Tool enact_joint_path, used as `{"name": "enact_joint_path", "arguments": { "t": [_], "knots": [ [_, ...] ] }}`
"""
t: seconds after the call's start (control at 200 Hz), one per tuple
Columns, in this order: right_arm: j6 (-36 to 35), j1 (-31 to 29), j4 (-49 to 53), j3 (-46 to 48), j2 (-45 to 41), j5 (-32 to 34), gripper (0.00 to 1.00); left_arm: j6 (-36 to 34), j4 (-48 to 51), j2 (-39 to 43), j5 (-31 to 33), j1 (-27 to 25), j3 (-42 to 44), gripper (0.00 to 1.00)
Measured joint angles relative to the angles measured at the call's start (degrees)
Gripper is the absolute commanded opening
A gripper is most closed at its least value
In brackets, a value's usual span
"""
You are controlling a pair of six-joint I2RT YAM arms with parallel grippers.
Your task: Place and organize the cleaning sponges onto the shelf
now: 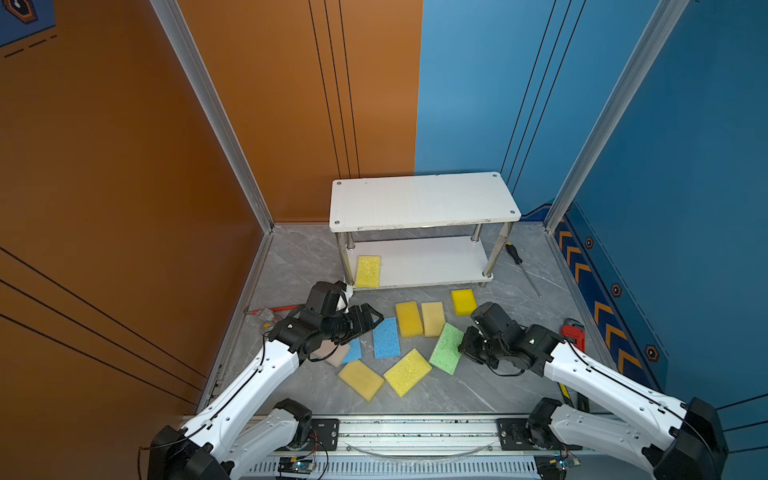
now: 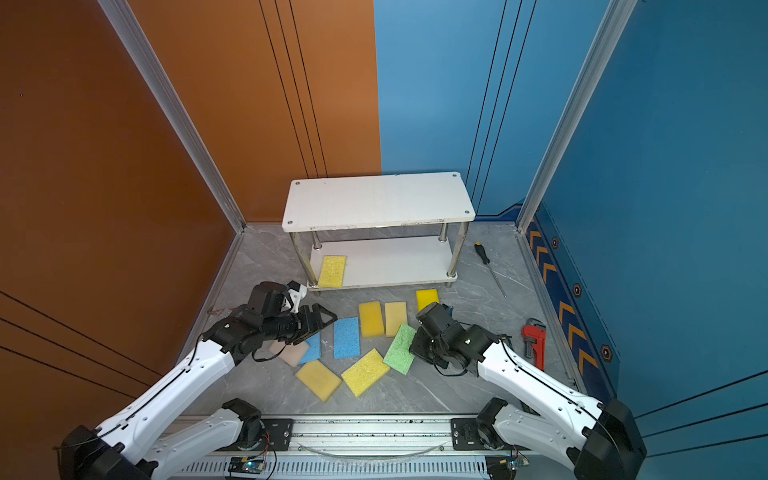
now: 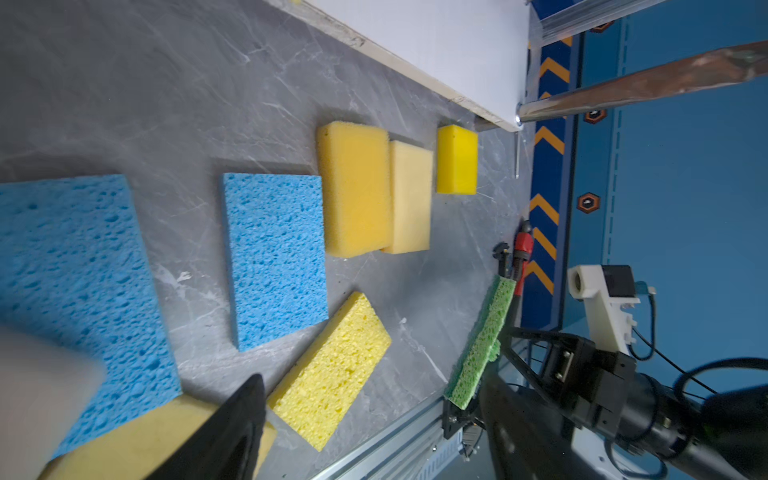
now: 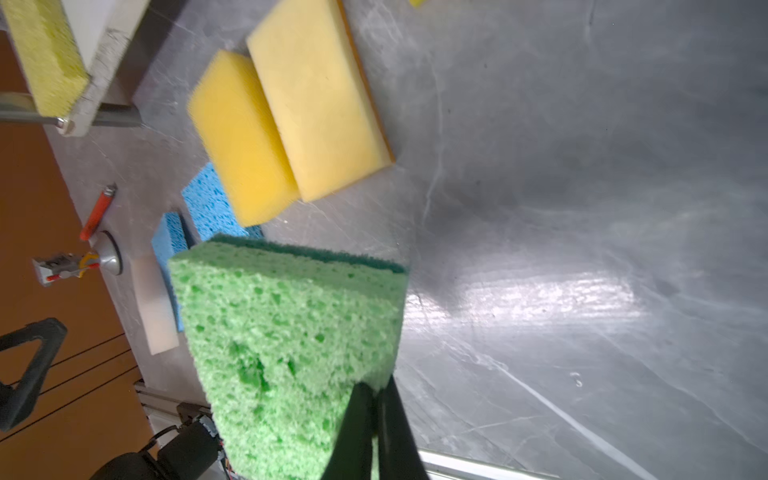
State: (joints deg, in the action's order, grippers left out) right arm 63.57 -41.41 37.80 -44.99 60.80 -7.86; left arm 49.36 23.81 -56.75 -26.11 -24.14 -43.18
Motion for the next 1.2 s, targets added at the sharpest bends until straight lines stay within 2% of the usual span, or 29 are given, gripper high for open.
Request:
{"name": "enact_joint_path", "arguments": {
  "t": [0.14, 0.285, 0.551, 0.716, 0.776, 1.201],
  "knots": [
    [-6.69, 0.7, 0.83, -9.62, 7.89, -3.56, 0.06, 4.35, -11.43, -3.19, -7.65, -1.9, -0.02, 0.81],
    [-11.8, 0.7, 0.83, -17.81, 15.37, -6.95, 0.06, 6.23, -17.35, -8.22, -13.14, -5.64, -0.39, 0.8],
    [-16.74, 0.55, 0.98, -24.37, 21.16, -10.86, 0.06, 7.74, -20.59, -9.22, -16.22, -5.18, -0.39, 0.76],
    [-18.47, -0.72, 1.4, -26.88, 24.7, -12.13, 0.06, 8.2, -21.24, -9.44, -16.63, -5.11, -0.39, 0.64],
    [-18.82, -1.16, 1.57, -27.41, 25.51, -12.35, 0.06, 8.35, -21.35, -9.49, -16.59, -4.96, -0.39, 0.56],
    [-19.26, -1.97, 1.73, -27.93, 25.99, -12.98, 0.06, 7.06, -20.11, -9.49, -16.35, -3.23, -0.39, 0.32]
  ]
}}
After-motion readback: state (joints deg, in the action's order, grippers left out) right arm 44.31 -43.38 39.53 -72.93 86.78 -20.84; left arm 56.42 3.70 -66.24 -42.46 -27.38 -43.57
